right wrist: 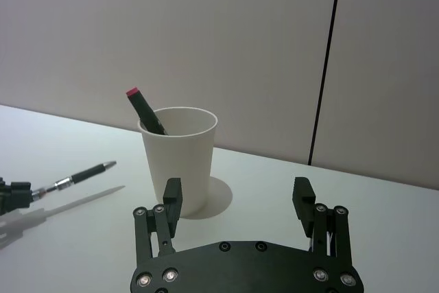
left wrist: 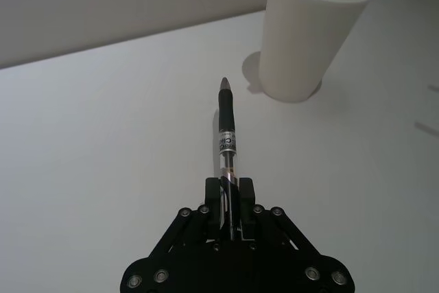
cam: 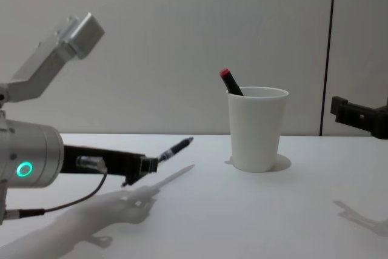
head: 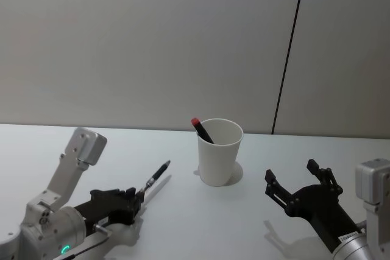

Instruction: Place the pen into the pen holder.

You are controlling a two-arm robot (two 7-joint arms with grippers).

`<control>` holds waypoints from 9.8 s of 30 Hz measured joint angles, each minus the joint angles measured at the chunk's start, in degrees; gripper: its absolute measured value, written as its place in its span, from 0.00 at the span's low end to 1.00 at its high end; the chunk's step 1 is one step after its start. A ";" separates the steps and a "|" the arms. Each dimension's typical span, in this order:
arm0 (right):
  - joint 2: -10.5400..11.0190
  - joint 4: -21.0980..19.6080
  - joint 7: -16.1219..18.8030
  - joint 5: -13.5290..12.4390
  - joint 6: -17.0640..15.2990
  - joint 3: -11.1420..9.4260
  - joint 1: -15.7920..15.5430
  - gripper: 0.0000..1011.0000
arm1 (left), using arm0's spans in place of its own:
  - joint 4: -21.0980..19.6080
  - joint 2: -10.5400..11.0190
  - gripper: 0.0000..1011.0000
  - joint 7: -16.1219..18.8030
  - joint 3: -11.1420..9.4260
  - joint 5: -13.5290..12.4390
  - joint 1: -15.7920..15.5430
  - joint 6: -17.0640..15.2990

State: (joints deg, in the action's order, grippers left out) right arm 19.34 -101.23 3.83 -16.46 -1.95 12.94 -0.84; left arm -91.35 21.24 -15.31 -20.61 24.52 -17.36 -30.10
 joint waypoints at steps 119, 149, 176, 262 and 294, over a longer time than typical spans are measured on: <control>0.04 -0.08 0.48 -0.34 -0.13 -0.19 -0.08 0.99 | 19.84 -3.97 0.17 -34.99 -10.06 11.00 -15.57 35.19; 3.98 -2.47 19.60 -24.41 -8.73 -6.49 -2.17 0.99 | 20.22 -4.04 0.17 -35.46 -10.43 11.31 -15.92 35.38; -1.13 0.45 23.77 -45.24 -18.60 -8.53 2.48 0.99 | 20.22 -4.03 0.17 -35.48 -10.43 11.31 -15.95 35.37; -5.69 2.45 15.43 -46.22 -15.36 -3.03 8.49 0.13 | 20.21 -4.04 0.17 -35.48 -10.43 11.31 -15.95 35.38; -5.48 2.52 15.43 -46.05 -15.14 -2.95 8.62 0.13 | 20.22 -4.04 0.99 -35.47 -10.43 11.31 -15.95 35.37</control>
State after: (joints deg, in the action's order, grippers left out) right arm 13.85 -98.70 19.25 -62.51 -17.09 9.99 7.78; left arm -71.13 17.20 -50.77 -31.03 35.83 -33.31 5.27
